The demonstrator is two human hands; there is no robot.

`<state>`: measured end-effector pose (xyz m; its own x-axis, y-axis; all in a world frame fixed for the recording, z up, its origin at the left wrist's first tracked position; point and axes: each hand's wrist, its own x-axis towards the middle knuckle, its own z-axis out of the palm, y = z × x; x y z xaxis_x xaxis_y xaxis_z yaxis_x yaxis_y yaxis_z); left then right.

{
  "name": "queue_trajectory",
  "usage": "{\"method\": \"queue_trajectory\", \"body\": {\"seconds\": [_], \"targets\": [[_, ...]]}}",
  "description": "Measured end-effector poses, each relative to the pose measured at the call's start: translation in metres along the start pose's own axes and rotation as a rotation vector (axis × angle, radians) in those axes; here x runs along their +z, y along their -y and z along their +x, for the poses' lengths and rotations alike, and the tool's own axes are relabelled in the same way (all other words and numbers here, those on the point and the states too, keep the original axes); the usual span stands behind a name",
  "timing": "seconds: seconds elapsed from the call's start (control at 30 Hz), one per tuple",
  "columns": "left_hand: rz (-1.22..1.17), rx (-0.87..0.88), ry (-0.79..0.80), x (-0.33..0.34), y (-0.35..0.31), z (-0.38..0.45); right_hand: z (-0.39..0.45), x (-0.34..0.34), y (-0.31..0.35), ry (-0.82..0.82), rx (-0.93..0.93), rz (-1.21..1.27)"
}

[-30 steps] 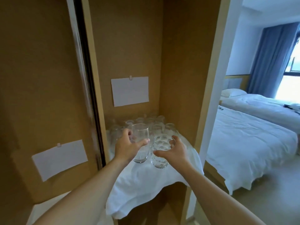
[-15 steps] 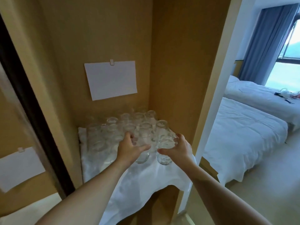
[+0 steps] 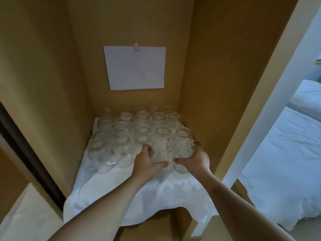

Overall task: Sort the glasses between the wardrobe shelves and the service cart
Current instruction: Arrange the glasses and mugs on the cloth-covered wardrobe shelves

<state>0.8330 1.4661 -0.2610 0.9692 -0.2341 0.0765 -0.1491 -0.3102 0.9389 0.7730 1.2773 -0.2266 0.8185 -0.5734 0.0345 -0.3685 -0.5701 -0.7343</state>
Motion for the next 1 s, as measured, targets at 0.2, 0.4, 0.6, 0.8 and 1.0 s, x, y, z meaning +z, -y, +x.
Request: {"method": "queue_trajectory", "body": {"seconds": [0.2, 0.4, 0.6, 0.8, 1.0], "targets": [[-0.051, -0.033, -0.119, 0.026, 0.01, -0.003, 0.02, 0.005, -0.028, 0.108, -0.036, 0.046], [-0.028, -0.142, -0.036, 0.043, 0.02, -0.012, 0.033, 0.006, -0.044, 0.214, -0.096, 0.074], [0.048, -0.211, -0.061, 0.042, 0.016, -0.009, 0.038, 0.009, -0.045, 0.245, -0.104, 0.098], [-0.025, -0.177, -0.102, 0.022, -0.019, 0.0, 0.035, 0.012, -0.042, 0.213, -0.092, 0.054], [0.09, -0.091, -0.237, 0.012, -0.046, 0.003, 0.035, 0.015, -0.036, 0.192, -0.086, 0.013]]}}
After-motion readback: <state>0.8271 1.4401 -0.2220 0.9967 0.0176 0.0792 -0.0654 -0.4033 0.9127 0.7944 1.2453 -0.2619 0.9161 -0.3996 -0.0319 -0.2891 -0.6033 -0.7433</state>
